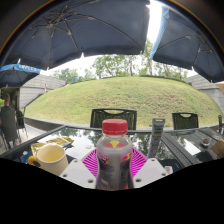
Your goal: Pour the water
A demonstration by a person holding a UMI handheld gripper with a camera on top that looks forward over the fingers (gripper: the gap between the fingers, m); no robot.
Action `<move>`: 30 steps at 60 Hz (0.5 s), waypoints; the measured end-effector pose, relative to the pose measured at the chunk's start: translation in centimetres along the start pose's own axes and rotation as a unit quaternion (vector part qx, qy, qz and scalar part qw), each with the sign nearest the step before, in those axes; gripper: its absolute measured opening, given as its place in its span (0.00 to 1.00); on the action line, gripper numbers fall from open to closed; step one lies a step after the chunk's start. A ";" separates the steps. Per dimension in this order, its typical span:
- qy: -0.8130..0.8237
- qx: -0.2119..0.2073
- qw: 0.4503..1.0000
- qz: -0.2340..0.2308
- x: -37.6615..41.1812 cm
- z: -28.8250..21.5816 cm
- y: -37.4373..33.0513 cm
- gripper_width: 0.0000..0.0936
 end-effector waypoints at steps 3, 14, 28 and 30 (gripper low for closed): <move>-0.001 -0.014 1.000 -0.001 -0.6 -0.5 -0.2 0.38; 0.012 -0.025 1.000 0.000 -0.6 -0.1 -0.5 0.41; -0.009 0.013 1.000 0.021 -0.9 -0.4 -2.0 0.88; -0.017 0.012 1.000 0.019 -0.5 -0.8 -3.5 0.89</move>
Point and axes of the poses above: the point between the fingertips, and its own axes, seen from behind it with the camera up: x to the left, z down, y forward, the way the camera looks, the point moved 10 cm from there along -y, backward, against the way the camera looks
